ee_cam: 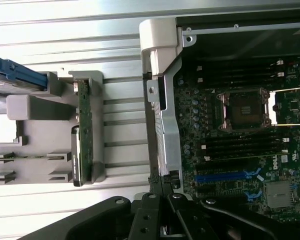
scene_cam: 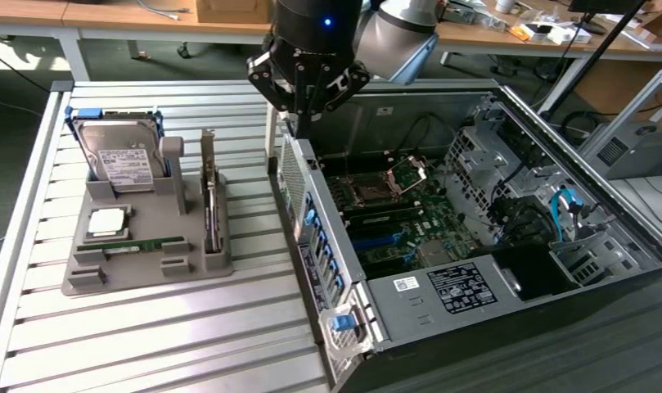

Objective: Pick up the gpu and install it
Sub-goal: 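Reach for the gpu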

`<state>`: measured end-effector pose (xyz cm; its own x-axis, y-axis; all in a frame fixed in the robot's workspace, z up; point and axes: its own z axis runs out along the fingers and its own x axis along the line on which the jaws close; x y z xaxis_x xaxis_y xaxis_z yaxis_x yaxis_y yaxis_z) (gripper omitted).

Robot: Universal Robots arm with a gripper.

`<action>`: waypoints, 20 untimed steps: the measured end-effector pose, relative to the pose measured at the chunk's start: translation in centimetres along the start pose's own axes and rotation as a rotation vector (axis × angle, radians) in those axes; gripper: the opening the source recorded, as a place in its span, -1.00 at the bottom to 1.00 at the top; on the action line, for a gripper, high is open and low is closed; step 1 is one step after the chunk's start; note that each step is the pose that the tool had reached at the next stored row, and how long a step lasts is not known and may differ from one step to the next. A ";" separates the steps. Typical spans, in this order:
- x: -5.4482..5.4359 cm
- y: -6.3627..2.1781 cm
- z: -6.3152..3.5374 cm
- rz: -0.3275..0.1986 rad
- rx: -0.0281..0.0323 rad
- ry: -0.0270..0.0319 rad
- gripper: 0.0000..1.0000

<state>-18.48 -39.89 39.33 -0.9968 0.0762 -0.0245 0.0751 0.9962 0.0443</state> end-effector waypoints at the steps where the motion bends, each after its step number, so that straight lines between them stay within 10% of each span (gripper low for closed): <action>1: 0.0 0.00 0.00 0.000 0.0000 0.0000 -0.80; 20: 0.5 -0.04 -0.01 0.000 -0.0001 -0.0001 -0.80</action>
<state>-19.02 -39.89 39.33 -0.9968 0.0762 -0.0245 0.0750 0.9962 0.0444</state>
